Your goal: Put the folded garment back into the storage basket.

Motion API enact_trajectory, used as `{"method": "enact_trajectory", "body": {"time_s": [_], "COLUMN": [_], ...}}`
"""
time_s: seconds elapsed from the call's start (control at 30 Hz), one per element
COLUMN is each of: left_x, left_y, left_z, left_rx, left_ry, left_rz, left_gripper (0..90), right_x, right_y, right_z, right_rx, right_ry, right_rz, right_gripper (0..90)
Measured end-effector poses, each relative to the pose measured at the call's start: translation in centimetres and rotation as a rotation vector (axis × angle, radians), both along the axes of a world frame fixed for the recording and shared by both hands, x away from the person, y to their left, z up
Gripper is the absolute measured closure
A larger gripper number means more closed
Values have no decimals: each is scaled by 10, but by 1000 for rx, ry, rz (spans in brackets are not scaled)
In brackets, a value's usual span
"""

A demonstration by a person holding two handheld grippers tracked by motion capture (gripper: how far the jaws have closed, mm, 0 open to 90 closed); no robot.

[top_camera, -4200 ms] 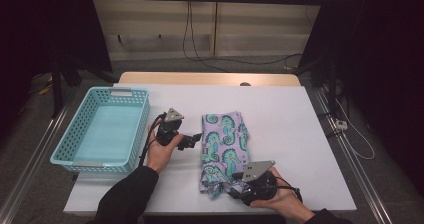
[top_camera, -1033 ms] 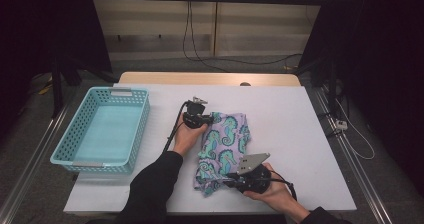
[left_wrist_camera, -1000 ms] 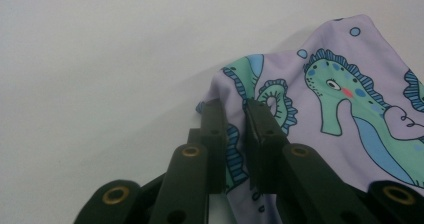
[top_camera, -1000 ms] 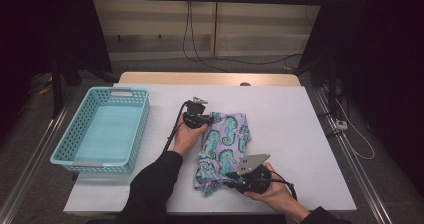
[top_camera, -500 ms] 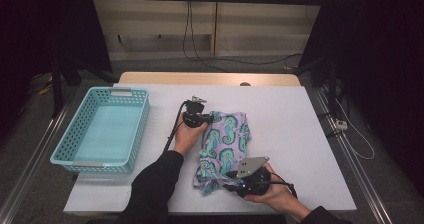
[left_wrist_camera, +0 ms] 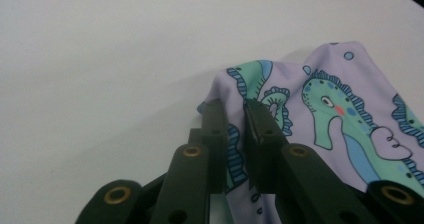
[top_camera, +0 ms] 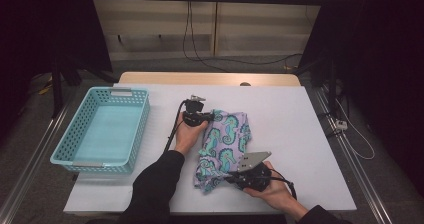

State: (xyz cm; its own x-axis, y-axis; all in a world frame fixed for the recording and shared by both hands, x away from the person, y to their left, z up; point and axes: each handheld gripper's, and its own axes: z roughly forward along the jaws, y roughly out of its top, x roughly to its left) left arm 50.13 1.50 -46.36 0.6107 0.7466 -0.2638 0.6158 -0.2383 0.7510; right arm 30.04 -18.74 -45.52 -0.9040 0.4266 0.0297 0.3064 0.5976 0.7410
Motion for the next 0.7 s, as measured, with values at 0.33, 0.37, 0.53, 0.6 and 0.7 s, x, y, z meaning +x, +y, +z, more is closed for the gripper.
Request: {"method": "enact_trajectory", "body": {"time_s": [0.33, 0.37, 0.53, 0.6, 0.7], "left_x": [-2, -2, -2, -2, -2], "left_y": [1, 1, 1, 2, 2], "left_z": [11, 12, 21, 25, 30], "left_rx": [-26, -34, -48, -49, -54], "left_ry": [-18, -19, -31, -39, -47], "left_rz": [7, 9, 10, 11, 13], "left_gripper": [806, 806, 806, 806, 807], "right_x": [0, 0, 0, -1, -1], "right_y": [-4, -5, -6, -6, -6], "right_z": [11, 12, 17, 18, 21], "right_rx": [90, 97, 119, 125, 134], "right_ry": [-5, -10, -22, -24, -37], "right_rz": [-17, -18, -25, -27, -33], "right_gripper": [830, 830, 830, 831, 830]}}
